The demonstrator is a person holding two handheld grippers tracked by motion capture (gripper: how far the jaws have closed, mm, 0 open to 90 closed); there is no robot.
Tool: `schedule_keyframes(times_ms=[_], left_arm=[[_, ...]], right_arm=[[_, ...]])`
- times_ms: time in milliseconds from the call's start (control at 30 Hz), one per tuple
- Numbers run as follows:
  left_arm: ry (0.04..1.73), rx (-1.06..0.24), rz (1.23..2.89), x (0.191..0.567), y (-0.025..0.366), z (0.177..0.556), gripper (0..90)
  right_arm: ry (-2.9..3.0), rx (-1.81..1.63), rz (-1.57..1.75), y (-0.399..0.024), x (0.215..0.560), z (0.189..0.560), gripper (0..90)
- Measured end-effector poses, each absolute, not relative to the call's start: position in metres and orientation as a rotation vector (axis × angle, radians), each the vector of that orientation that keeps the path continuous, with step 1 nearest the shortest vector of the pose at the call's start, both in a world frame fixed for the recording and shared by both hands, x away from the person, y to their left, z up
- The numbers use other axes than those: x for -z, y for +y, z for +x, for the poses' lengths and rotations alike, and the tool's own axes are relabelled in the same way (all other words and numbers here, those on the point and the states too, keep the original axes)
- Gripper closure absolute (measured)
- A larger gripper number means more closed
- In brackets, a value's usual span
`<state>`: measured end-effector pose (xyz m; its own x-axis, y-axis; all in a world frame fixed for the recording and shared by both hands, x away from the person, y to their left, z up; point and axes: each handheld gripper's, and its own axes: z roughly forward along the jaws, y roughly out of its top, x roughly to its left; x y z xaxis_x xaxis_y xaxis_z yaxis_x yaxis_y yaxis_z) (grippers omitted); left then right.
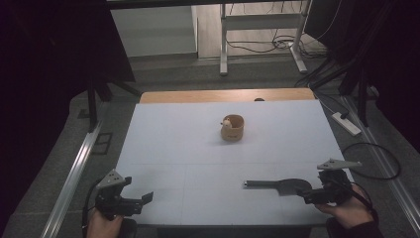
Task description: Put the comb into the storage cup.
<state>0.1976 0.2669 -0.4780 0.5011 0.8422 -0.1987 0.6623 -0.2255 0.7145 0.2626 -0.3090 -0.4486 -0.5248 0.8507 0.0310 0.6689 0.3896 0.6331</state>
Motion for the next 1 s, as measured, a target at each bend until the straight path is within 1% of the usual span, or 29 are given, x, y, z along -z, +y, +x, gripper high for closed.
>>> schedule_keyframes(times_ms=[1000], left_arm=[[1.243,-0.286,1.965,0.478,0.268,0.199,0.6]], right_arm=[[2.468,-0.817,1.223,-0.276,0.453,0.288,0.3]])
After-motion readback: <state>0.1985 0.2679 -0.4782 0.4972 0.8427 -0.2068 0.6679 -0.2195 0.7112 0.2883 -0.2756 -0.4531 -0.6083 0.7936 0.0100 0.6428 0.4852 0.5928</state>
